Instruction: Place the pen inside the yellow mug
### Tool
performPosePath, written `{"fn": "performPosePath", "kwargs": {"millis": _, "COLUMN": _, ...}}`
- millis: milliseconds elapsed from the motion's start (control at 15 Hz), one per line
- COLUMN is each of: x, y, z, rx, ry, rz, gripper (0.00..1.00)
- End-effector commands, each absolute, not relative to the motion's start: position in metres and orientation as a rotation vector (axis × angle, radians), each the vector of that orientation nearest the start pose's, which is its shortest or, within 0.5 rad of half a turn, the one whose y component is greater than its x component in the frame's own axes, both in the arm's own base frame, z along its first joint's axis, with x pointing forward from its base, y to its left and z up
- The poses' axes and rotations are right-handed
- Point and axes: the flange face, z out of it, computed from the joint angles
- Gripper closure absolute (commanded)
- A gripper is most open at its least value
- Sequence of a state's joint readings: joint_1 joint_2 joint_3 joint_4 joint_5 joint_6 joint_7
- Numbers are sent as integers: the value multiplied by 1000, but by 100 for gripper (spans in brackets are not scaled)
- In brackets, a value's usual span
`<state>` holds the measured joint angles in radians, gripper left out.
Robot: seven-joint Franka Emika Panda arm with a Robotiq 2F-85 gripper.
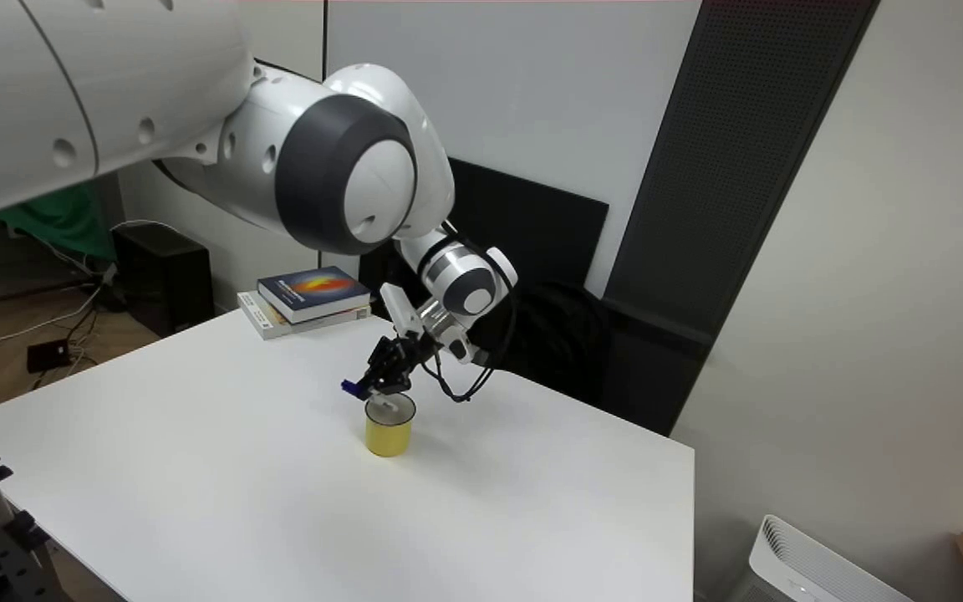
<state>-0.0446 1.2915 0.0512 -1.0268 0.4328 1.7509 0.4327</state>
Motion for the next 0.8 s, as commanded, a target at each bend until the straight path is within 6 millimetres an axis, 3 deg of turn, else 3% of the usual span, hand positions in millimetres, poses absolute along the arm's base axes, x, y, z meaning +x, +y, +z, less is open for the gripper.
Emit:
{"fn": "performPosePath", "kwargs": {"millis": 0, "x": 697, "y": 22, "z": 7, "rx": -2485, "ry": 897, "rz": 894, "gripper": 95}}
{"fn": "performPosePath", "kwargs": {"millis": 533, "x": 698, "y": 4, "z": -6, "rx": -2454, "ry": 935, "rz": 883, "gripper": 95}}
{"fn": "performPosePath", "kwargs": {"millis": 600, "x": 699, "y": 3, "z": -8, "rx": -2456, "ry": 937, "rz": 881, "gripper": 84}}
{"fn": "performPosePath", "kwargs": {"millis": 667, "x": 699, "y": 3, "z": -9, "rx": -2465, "ry": 943, "rz": 873, "gripper": 56}}
{"fn": "performPosePath", "kwargs": {"millis": 733, "x": 700, "y": 3, "z": -9, "rx": -2467, "ry": 940, "rz": 870, "gripper": 55}}
